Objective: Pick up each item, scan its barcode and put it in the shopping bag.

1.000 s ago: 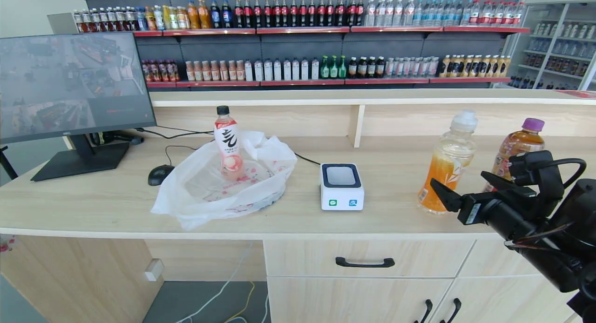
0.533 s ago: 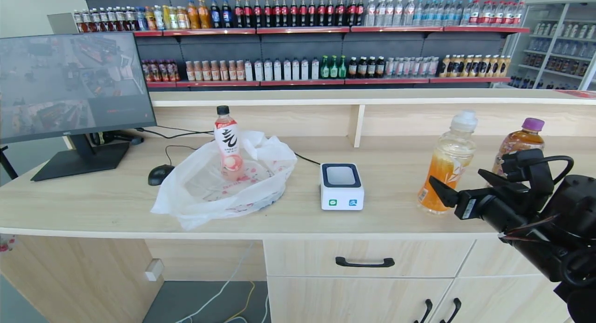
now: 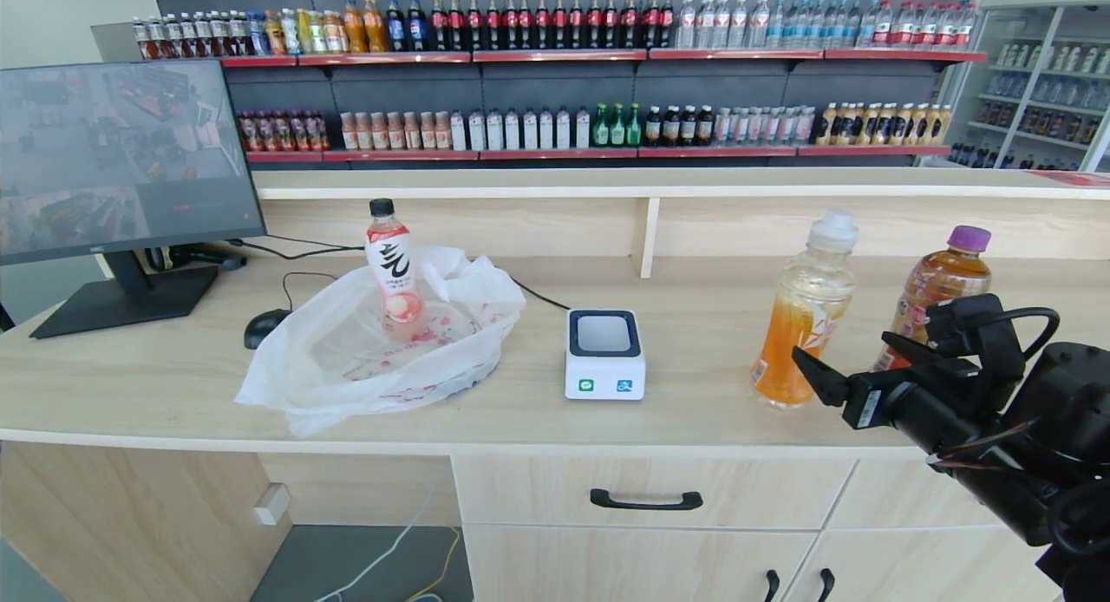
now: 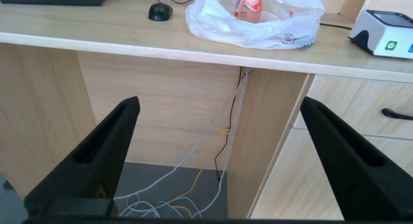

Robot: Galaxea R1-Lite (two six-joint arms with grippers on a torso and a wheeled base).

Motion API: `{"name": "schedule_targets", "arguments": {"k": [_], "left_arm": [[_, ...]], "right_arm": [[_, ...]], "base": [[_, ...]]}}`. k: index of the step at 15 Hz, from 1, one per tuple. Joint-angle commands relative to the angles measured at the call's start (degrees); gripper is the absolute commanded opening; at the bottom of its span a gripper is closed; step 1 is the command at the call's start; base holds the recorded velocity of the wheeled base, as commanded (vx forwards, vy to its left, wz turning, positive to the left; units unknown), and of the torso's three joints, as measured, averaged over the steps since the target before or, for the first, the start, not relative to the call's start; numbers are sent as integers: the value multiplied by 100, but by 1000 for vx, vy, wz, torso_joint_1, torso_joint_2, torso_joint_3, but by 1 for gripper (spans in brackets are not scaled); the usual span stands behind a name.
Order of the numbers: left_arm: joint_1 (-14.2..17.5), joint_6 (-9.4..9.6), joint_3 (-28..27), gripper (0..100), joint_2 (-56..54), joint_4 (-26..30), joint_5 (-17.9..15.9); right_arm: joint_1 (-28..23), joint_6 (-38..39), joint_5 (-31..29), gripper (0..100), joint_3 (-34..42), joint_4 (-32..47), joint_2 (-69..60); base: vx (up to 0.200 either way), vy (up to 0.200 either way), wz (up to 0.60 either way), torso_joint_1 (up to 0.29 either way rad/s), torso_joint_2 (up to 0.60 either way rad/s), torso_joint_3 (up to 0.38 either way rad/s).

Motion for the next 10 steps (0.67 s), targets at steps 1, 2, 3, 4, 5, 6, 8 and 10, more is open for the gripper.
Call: {"name": "schedule_targets", "arguments": {"k": [1,2,3,4,5,6,8,10], "left_arm": [[11,-2,1,100,-2,2,-2],[11,-11,1,100,-2,2,-2],[11,-11,1,100,-2,-7,-2],[11,-11,1,100,-2,2,-2],[11,-2,1,100,-2,-7,-2],[11,-11,1,100,-2,-7,-2],[11,-11,1,100,-2,-7,-2],[11,-11,1,100,-2,-7,-2]], "right_arm": [[17,5,-8,100,-36,1,-32],[17,14,-8,100,-62,1,-32],[34,23,1,100,-62,1,-32],[122,40,36,100,-62,-7,-32],[131,40,71,100,-89,-34,3],[140,40,89,100,-150,-51,47],[140,40,98,100,-212,-60,152],[131,49,98,100,-396,-60,310]], "base": [[0,0,0,0,0,0],[0,0,0,0,0,0],[0,0,0,0,0,0],[0,0,0,0,0,0],[0,0,0,0,0,0],[0,0,0,0,0,0],[0,0,0,0,0,0],[0,0,0,0,0,0]]}}
